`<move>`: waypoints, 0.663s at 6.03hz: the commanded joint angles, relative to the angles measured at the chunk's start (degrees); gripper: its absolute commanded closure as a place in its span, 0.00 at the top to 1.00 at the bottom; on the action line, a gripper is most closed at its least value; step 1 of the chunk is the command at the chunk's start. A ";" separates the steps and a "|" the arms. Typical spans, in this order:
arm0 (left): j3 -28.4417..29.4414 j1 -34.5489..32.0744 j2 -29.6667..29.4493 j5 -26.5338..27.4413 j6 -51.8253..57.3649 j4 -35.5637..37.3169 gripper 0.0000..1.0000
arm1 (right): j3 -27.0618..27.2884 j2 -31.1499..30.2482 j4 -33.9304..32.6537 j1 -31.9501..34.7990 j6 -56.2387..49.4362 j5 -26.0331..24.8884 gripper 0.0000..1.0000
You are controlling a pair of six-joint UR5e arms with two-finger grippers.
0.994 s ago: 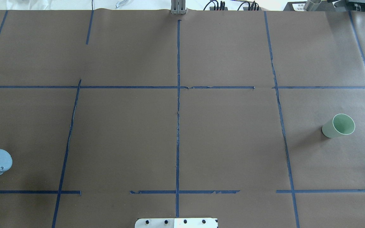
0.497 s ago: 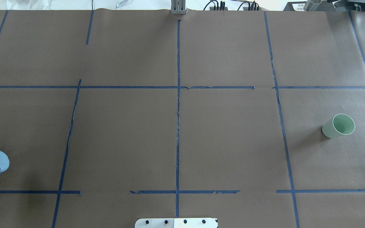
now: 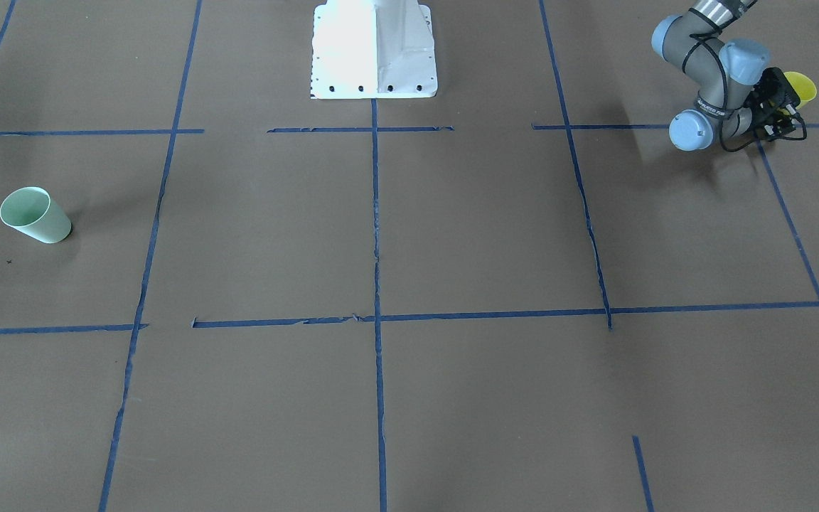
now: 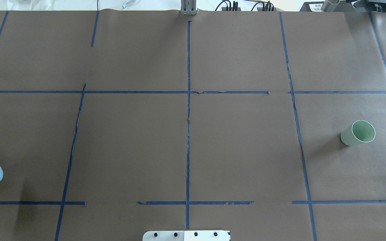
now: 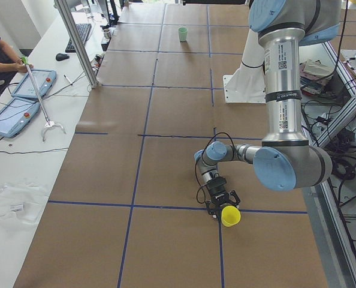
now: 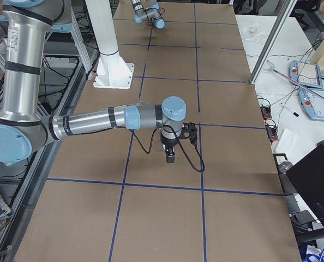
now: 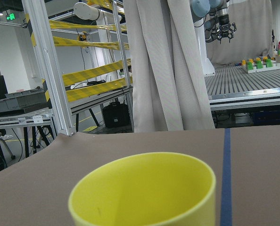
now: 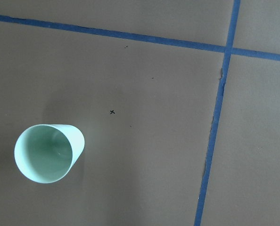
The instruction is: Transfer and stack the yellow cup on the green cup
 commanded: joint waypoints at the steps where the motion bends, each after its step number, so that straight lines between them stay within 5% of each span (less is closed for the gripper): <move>1: -0.69 0.00 2.29 0.31 -0.16 -0.16 0.18 | -0.06 -0.03 -0.06 -0.14 0.18 0.00 1.00; 4: -4.04 -0.97 3.28 12.92 3.89 -0.16 0.10 | 0.03 0.06 0.20 -0.23 0.62 1.74 1.00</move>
